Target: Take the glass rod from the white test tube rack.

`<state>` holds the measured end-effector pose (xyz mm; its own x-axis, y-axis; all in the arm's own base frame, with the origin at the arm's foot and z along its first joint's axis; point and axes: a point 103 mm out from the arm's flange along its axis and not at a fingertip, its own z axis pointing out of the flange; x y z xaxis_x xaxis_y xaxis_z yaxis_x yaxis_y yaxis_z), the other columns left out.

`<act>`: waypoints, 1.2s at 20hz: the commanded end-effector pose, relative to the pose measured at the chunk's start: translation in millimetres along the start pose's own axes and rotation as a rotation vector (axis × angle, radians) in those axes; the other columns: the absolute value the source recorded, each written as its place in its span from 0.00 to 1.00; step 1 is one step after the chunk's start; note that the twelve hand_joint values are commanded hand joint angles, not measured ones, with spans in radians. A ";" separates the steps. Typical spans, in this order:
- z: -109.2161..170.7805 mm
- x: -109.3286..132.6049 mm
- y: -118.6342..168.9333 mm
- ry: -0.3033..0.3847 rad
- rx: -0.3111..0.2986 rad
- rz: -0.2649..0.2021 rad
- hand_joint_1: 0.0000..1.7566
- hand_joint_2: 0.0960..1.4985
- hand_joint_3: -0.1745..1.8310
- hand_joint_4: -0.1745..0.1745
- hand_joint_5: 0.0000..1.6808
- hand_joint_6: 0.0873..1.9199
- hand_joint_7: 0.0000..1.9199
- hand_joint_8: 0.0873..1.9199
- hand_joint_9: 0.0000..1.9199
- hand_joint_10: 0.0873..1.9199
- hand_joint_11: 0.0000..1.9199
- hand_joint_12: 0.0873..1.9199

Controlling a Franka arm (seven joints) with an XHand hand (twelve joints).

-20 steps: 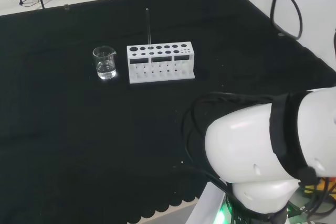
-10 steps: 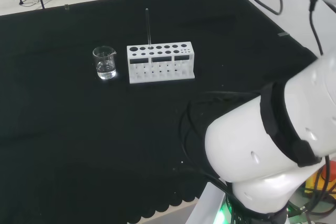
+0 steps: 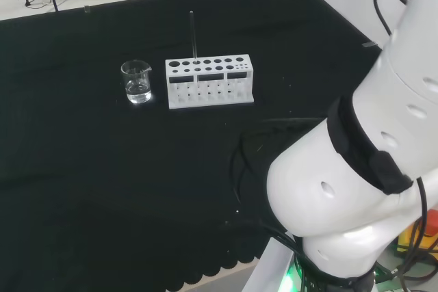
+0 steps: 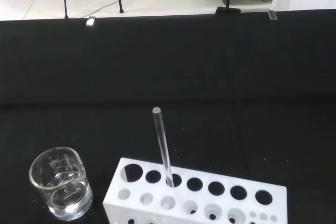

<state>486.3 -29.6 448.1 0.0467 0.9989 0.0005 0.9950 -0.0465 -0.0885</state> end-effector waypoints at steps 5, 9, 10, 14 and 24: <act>27.5 -11.1 45.6 -0.028 0.029 -0.033 0.37 0.76 0.00 0.19 0.05 0.00 0.01 0.40 0.06 0.44 0.00 0.70; 37.8 -7.6 50.6 -0.046 0.043 -0.055 0.37 0.76 0.00 0.19 0.05 0.00 0.01 0.40 0.07 0.44 0.00 0.71; 40.4 -6.7 50.3 -0.046 0.047 -0.059 0.37 0.76 0.00 0.19 0.05 0.00 0.01 0.40 0.07 0.44 0.00 0.71; 53.1 -0.2 49.6 -0.050 0.061 -0.078 0.37 0.76 0.00 0.19 0.05 0.00 0.02 0.41 0.09 0.45 0.00 0.71; 73.8 4.2 59.1 -0.036 0.075 -0.085 0.37 0.77 0.00 0.18 0.06 0.00 0.04 0.42 0.13 0.45 0.00 0.72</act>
<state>533.3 -28.3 388.4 -0.0323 0.9992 -0.0227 0.9882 0.0286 -0.1505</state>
